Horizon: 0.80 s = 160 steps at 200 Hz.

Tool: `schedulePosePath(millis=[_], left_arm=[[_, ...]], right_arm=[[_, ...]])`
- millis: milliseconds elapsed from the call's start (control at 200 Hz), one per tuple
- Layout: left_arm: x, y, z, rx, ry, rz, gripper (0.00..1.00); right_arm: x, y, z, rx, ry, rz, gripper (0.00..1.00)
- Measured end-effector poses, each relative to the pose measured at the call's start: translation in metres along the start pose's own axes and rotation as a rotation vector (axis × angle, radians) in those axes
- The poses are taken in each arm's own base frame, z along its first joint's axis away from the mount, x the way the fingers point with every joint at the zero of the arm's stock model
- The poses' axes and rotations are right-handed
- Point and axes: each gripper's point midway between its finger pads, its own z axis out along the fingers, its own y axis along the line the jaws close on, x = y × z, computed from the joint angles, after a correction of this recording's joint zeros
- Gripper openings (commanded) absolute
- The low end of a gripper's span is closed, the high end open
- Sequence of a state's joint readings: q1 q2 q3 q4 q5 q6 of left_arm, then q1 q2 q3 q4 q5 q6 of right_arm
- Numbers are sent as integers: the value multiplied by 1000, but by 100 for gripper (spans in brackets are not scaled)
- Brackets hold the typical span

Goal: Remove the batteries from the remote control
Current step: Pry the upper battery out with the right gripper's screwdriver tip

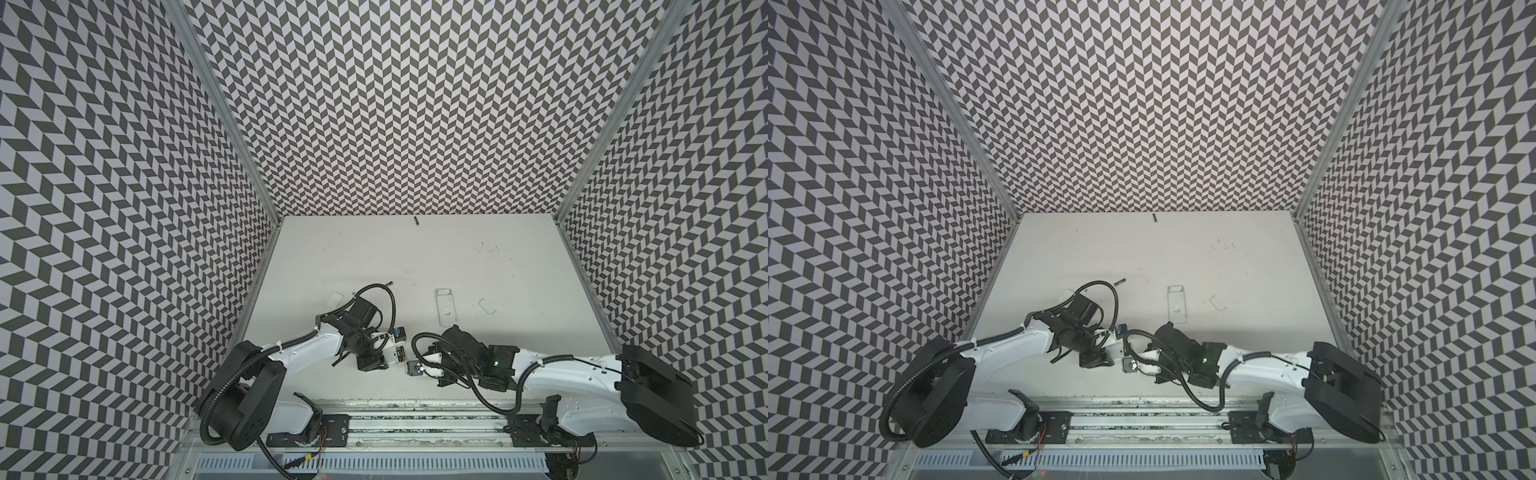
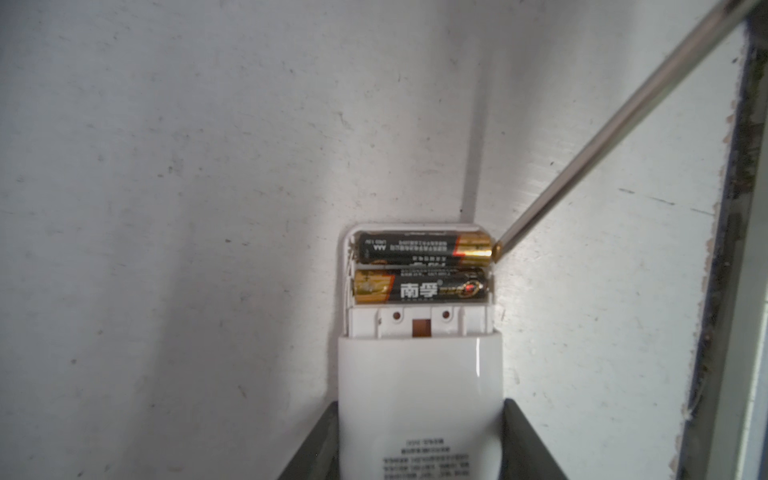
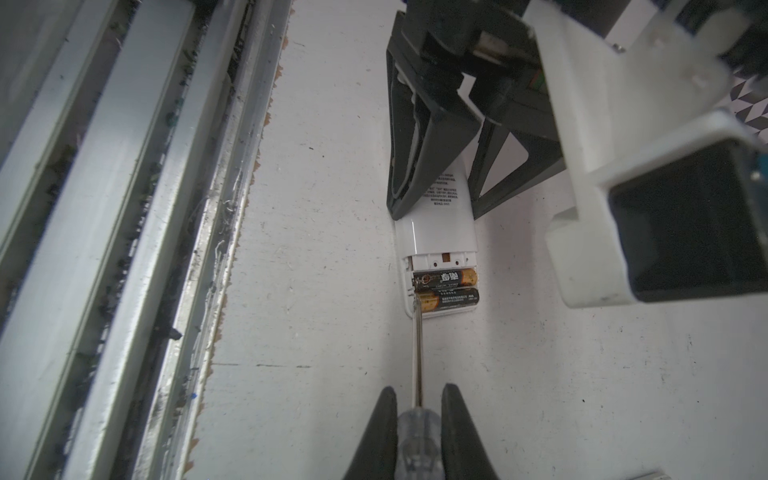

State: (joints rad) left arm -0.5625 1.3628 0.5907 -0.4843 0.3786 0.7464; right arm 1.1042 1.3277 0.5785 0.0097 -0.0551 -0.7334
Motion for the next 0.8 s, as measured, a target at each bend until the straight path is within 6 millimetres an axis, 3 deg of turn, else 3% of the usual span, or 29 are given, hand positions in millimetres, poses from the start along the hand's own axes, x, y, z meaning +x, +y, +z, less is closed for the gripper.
schedulePosePath(millis=[501, 801], left_arm=[[0, 3, 0, -12, 2, -5, 20], [0, 3, 0, -13, 2, -4, 21]], right_arm=[[-1, -3, -1, 27, 0, -11, 0], [-18, -18, -8, 98, -62, -18, 0]])
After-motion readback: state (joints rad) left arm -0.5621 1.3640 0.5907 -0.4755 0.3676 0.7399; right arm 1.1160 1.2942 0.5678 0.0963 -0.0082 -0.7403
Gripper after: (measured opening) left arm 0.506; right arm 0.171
